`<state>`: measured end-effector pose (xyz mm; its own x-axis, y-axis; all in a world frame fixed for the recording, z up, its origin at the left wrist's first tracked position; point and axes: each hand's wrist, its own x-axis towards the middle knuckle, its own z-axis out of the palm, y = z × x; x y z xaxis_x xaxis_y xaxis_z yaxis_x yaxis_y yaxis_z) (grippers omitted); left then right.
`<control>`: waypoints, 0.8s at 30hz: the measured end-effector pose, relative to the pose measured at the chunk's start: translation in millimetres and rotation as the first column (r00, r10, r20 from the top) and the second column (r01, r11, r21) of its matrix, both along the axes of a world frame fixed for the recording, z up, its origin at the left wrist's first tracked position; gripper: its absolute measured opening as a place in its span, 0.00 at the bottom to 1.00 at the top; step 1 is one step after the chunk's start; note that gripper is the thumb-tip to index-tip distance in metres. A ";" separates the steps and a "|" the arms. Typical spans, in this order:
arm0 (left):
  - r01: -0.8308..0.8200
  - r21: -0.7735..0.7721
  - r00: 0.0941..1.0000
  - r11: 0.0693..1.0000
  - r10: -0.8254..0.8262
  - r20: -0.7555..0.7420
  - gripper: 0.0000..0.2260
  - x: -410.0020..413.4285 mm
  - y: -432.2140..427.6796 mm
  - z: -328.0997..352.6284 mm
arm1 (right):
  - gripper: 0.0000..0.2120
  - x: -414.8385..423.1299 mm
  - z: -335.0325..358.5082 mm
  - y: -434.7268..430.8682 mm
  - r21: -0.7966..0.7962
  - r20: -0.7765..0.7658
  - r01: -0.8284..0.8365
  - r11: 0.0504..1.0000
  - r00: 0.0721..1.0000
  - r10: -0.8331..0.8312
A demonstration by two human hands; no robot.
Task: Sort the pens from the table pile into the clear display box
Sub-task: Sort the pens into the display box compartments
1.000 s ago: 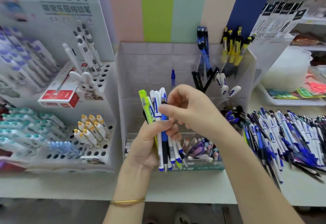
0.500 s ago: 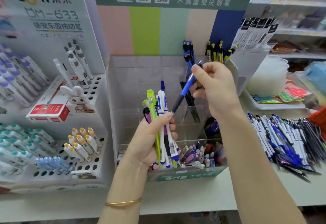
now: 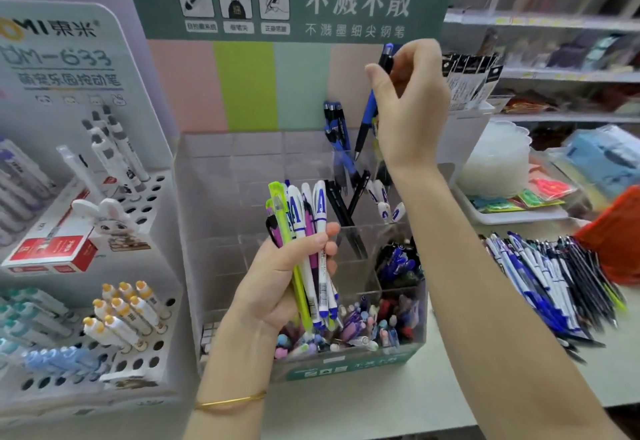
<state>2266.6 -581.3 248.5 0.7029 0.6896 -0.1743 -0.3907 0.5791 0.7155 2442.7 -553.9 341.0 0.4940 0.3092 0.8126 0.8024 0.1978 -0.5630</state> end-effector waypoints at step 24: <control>0.029 0.036 0.999 0.999 -0.030 0.019 0.19 3.1 0.6 -2.0 | 0.09 -33.2 -23.6 -46.1 -0.311 -0.010 -0.093 0.946 0.995 0.094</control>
